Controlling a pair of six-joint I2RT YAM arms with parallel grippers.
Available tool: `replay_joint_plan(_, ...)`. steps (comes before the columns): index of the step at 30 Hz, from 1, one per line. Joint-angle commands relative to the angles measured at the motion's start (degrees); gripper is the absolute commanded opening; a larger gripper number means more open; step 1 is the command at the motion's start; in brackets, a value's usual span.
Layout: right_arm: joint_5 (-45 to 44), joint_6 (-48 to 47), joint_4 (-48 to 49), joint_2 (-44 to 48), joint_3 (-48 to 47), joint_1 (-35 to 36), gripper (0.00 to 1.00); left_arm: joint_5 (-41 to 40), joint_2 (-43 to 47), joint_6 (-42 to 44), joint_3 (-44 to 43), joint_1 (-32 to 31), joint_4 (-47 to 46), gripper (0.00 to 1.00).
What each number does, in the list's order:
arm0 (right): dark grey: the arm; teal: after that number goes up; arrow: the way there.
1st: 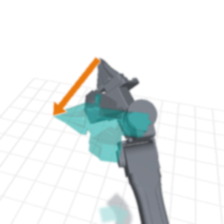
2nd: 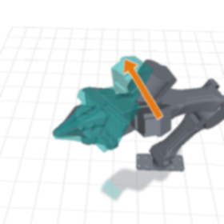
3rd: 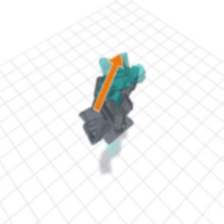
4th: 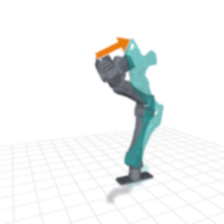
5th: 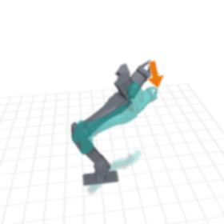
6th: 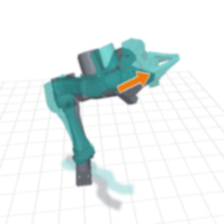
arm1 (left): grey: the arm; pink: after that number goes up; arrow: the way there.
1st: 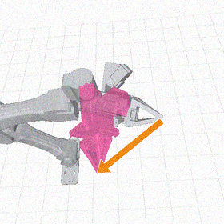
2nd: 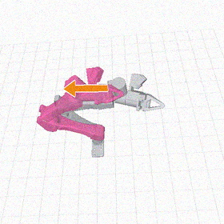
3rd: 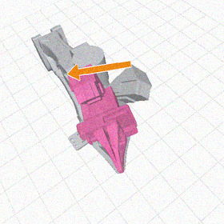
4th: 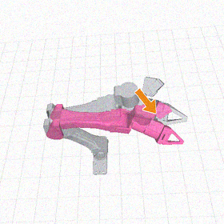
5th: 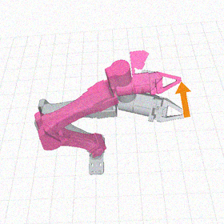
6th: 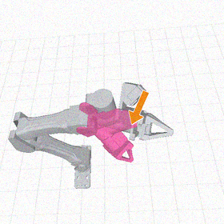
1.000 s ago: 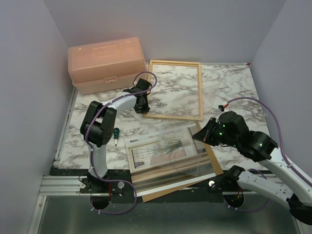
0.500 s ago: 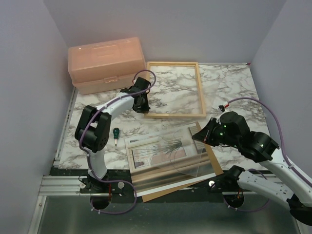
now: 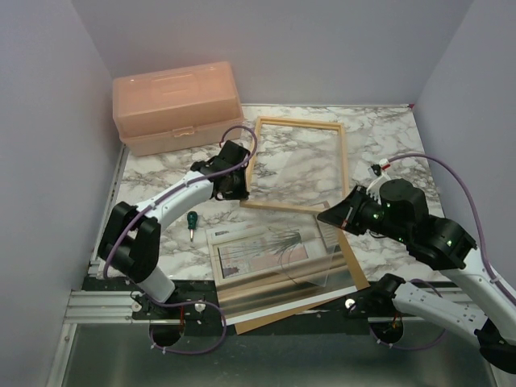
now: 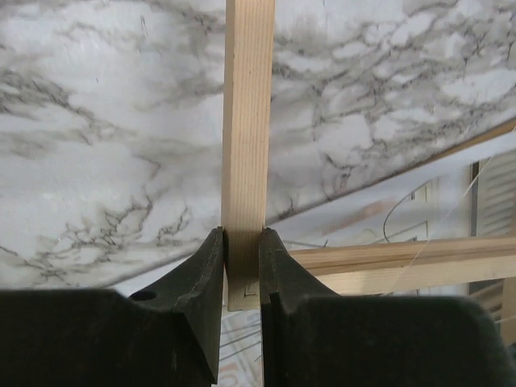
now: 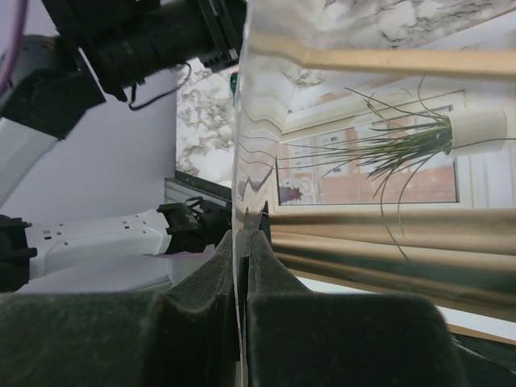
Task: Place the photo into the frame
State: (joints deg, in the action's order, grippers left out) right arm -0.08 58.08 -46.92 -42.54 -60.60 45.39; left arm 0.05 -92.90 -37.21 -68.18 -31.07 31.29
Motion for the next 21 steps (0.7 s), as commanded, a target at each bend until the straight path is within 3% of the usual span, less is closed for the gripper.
replay_joint_plan(1, 3.3, 0.5, 3.8, 1.0, -3.0, 0.4, 0.00, 1.2, 7.4, -3.6, 6.0, -2.4, -1.9, 0.00)
replay_joint_plan(13, -3.3, -0.8, -2.1, 3.0, -6.8, 0.3, 0.00, -0.4, 23.6, -8.3, 23.2, -7.3, -2.4, 0.00)
replay_joint_plan(21, -4.5, -1.2, -2.0, 2.8, -3.3, 0.3, 0.00, -3.1, 35.2, -14.7, 33.5, -12.2, -1.6, 0.00)
